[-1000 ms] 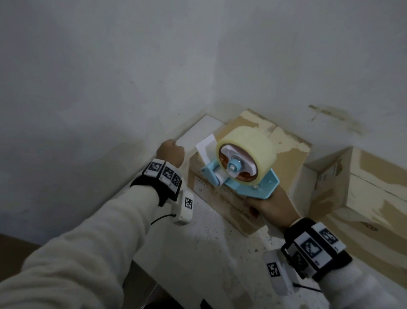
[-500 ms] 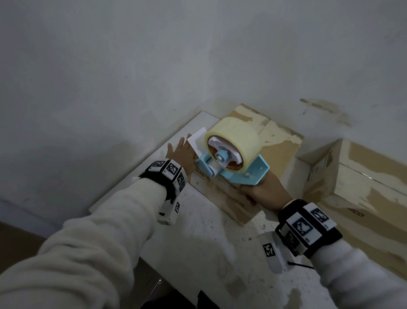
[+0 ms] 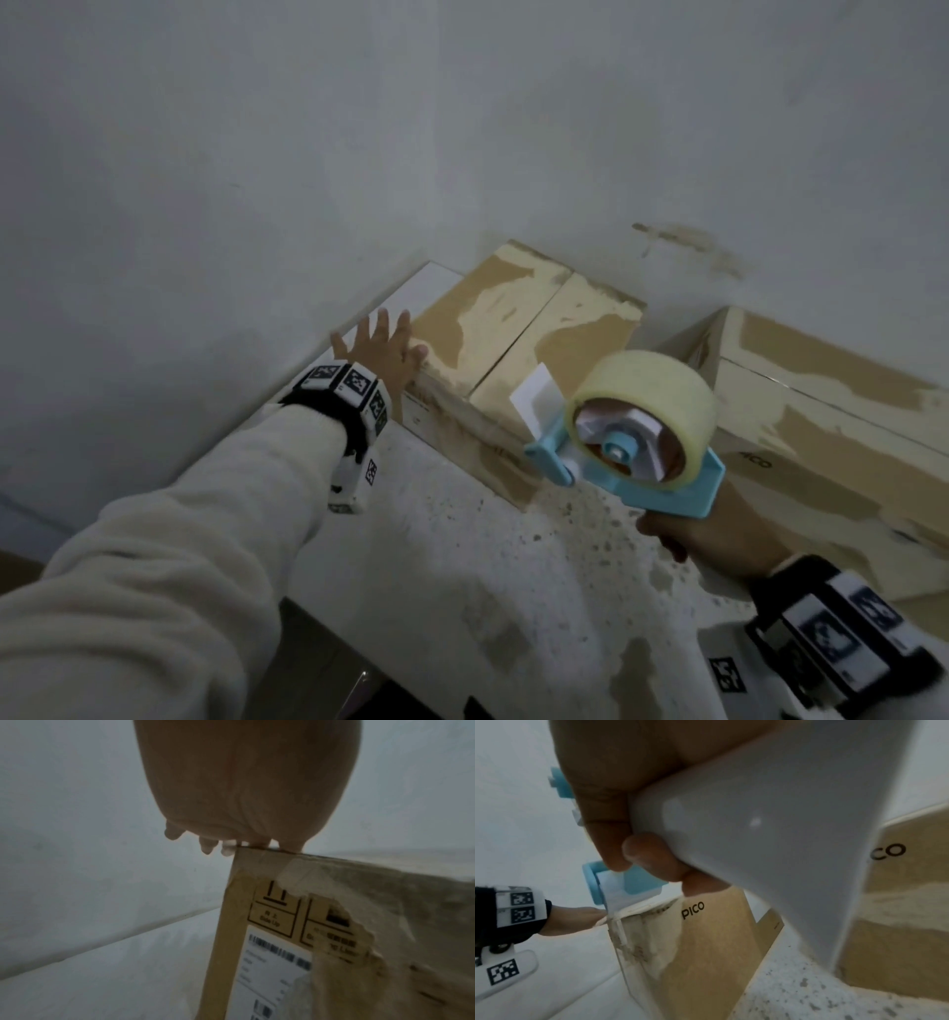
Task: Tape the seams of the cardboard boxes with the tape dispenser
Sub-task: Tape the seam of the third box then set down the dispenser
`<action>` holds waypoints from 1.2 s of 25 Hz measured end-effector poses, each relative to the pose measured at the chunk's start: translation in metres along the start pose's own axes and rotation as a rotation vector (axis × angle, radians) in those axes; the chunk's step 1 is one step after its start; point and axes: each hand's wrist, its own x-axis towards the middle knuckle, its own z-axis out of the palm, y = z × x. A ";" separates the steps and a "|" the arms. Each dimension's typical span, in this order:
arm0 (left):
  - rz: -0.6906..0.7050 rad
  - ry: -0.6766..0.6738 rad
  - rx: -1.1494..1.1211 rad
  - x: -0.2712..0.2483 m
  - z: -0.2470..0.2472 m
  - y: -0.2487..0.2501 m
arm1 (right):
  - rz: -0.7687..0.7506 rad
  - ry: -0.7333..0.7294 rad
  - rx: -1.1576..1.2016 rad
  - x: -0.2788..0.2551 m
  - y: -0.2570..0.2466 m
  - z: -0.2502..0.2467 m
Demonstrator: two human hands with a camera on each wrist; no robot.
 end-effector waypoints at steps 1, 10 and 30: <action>-0.032 0.043 0.020 -0.003 -0.002 0.007 | -0.014 -0.003 0.011 0.000 0.002 0.002; 0.305 0.023 0.184 -0.051 0.032 0.099 | -0.037 -0.015 0.103 0.006 0.008 0.001; 0.355 0.101 0.131 -0.083 0.040 0.131 | -0.014 -0.027 0.203 -0.018 0.058 -0.013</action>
